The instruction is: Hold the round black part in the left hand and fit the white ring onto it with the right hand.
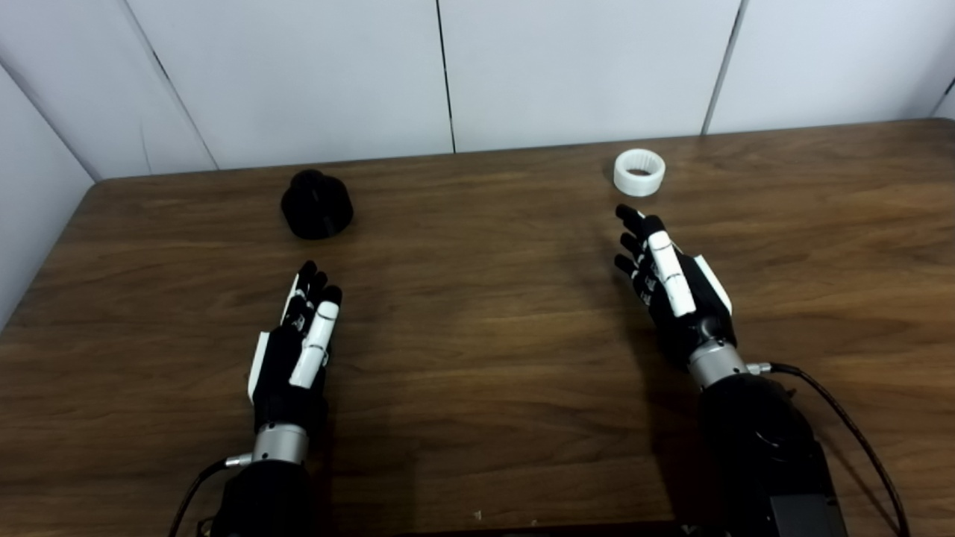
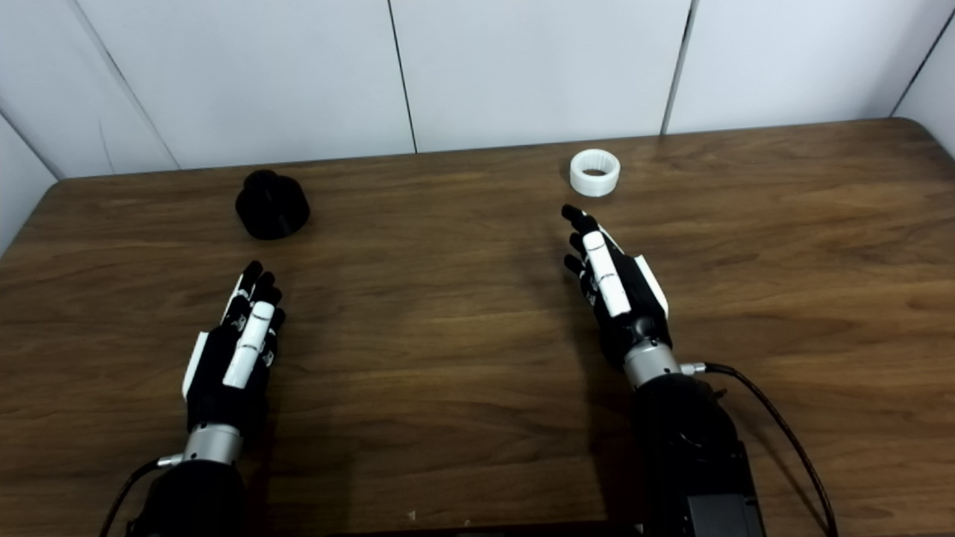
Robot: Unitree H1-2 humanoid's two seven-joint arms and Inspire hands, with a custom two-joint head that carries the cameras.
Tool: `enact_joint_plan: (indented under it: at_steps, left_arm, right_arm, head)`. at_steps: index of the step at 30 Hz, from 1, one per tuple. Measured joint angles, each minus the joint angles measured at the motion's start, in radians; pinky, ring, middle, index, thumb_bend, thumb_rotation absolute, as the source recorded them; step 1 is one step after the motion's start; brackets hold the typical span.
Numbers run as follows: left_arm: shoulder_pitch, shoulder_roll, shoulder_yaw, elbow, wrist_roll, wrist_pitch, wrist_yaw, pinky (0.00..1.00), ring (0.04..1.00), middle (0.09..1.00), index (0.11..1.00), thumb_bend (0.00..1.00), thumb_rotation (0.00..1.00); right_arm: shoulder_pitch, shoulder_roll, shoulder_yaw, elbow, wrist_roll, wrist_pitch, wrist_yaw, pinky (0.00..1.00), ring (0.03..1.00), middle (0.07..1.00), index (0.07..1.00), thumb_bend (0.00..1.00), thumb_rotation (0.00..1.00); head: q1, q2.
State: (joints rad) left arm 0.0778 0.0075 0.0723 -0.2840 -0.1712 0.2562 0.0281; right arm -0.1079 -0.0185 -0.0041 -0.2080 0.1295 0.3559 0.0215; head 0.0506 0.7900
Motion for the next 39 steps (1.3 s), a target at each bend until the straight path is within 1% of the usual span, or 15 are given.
enact_joint_plan:
  at_steps: [9, 11, 14, 19, 23, 25, 27, 32, 36, 39]
  left_arm:
    - [0.0, -0.002, 0.002, 0.0, 0.008, 0.0, -0.002, 1.0, 1.0, 1.0, 1.0, 0.67, 0.6]
    - [0.0, -0.002, 0.003, 0.0, 0.008, 0.0, -0.002, 1.0, 1.0, 1.0, 1.0, 0.64, 0.62]
    - [0.0, -0.002, 0.003, 0.0, 0.008, 0.0, -0.002, 1.0, 1.0, 1.0, 1.0, 0.63, 0.63]
    - [-0.001, -0.004, 0.005, 0.0, 0.008, 0.0, -0.002, 1.0, 1.0, 1.0, 1.0, 0.64, 0.61]
    - [-0.001, -0.004, 0.003, 0.0, 0.017, 0.0, -0.001, 1.0, 1.0, 1.0, 1.0, 0.64, 0.62]
    - [-0.001, -0.003, 0.002, 0.0, 0.023, 0.0, 0.0, 1.0, 1.0, 1.0, 1.0, 0.65, 0.59]
    - [-0.001, -0.003, 0.0, 0.0, 0.045, 0.0, 0.002, 1.0, 0.995, 1.0, 1.0, 0.65, 0.56]
    - [-0.003, 0.011, -0.007, -0.017, 0.095, 0.012, 0.007, 0.99, 0.999, 0.999, 1.0, 0.68, 0.47]
    - [-0.01, 0.036, -0.015, -0.049, 0.187, 0.045, 0.025, 1.0, 1.0, 0.992, 1.0, 0.71, 0.44]
    - [-0.026, 0.054, -0.015, -0.051, 0.246, 0.062, 0.036, 1.0, 0.992, 0.981, 1.0, 0.75, 0.45]
  right_arm:
    - [-0.001, -0.002, -0.003, 0.0, 0.007, 0.0, 0.004, 0.95, 0.993, 0.987, 0.908, 0.61, 0.86]
    - [-0.003, -0.002, -0.003, 0.0, 0.007, 0.0, 0.004, 0.95, 0.988, 0.983, 0.906, 0.6, 0.87]
    - [-0.006, -0.002, -0.002, 0.0, 0.005, 0.0, 0.004, 0.95, 0.989, 0.985, 0.908, 0.6, 0.87]
    - [-0.007, -0.002, -0.001, 0.0, 0.004, 0.0, 0.004, 0.94, 0.985, 0.977, 0.903, 0.6, 0.86]
    - [-0.007, -0.002, -0.002, 0.001, 0.004, 0.0, 0.004, 0.94, 0.982, 0.971, 0.898, 0.6, 0.85]
    - [-0.007, -0.002, -0.002, 0.003, 0.004, 0.0, 0.004, 0.95, 0.984, 0.975, 0.903, 0.61, 0.86]
    - [-0.007, -0.002, -0.001, 0.007, 0.004, 0.0, 0.006, 0.95, 0.984, 0.976, 0.903, 0.6, 0.86]
    - [-0.009, -0.002, -0.001, 0.007, 0.003, 0.0, 0.009, 0.94, 0.981, 0.975, 0.898, 0.61, 0.85]
    - [-0.011, -0.003, -0.001, 0.008, 0.004, 0.0, 0.011, 0.96, 0.992, 0.984, 0.908, 0.6, 0.86]
    - [-0.012, -0.002, -0.001, 0.01, 0.007, -0.001, 0.016, 0.96, 0.991, 0.985, 0.909, 0.59, 0.86]
  head:
    - [0.0, -0.002]
    - [0.0, 0.0]
    - [-0.002, -0.002]
    - [0.002, -0.005]
    - [0.003, -0.005]
    - [0.008, -0.006]
    - [0.011, -0.009]
    - [0.015, -0.012]
    - [0.017, -0.014]
    - [0.021, -0.017]
